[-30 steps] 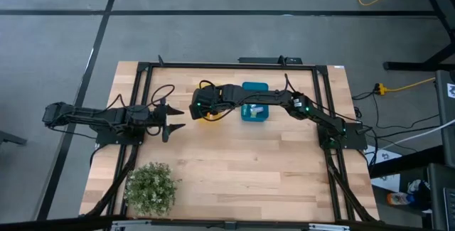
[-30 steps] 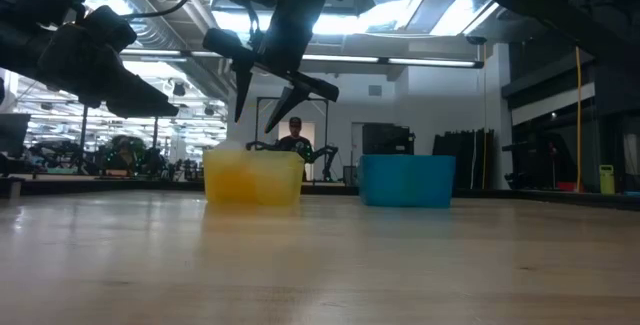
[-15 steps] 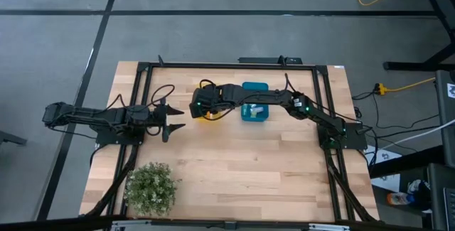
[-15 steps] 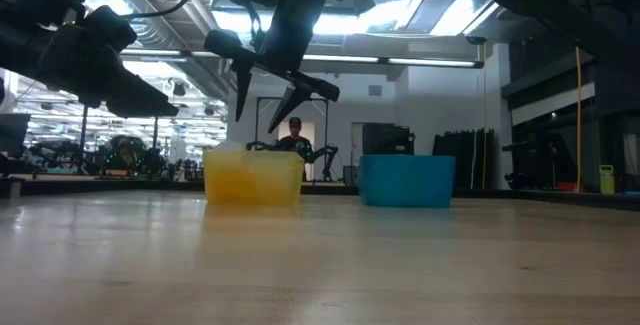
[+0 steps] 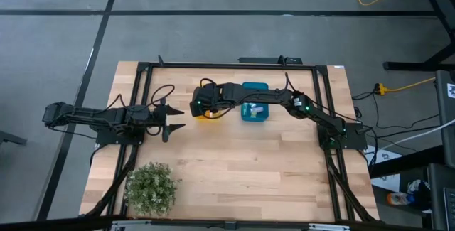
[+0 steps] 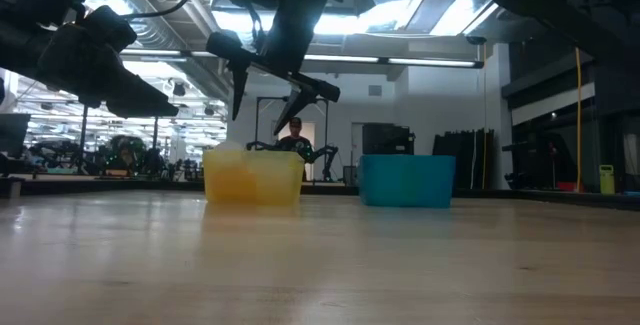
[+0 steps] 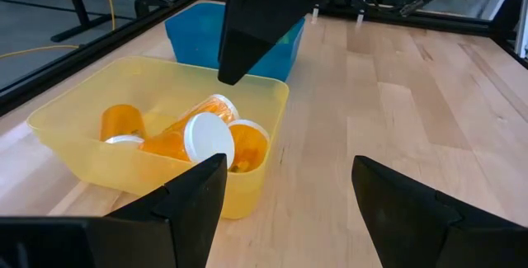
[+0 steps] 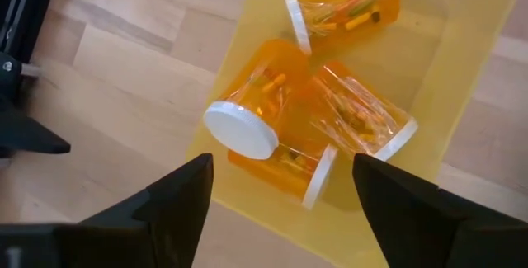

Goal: Pick and place medicine bottles into bin by pill shape (circle, oval)
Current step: Adjust the orange pill bottle in the yellow bin

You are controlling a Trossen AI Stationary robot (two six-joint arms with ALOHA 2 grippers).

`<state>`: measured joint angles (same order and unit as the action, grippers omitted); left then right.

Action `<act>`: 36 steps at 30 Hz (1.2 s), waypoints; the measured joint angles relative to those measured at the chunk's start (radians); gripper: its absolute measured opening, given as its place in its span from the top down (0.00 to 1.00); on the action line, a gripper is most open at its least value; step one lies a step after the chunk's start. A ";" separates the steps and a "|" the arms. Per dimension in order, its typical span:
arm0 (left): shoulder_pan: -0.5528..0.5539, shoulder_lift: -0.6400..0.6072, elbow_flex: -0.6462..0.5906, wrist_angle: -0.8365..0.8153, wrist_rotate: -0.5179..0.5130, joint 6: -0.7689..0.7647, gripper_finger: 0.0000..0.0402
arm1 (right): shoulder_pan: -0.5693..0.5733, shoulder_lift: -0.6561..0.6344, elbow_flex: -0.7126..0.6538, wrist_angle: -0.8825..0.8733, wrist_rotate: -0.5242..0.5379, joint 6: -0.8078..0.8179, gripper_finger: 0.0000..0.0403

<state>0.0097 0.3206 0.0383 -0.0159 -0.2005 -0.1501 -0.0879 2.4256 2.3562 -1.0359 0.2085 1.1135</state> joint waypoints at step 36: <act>0.000 0.000 0.000 -0.029 0.000 0.000 0.36 | 0.024 0.037 -0.025 0.237 0.085 -0.255 0.71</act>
<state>0.0097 0.3205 0.0383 -0.0448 -0.2004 -0.1501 -0.0643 2.4622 2.3314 -0.7990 0.2933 0.8589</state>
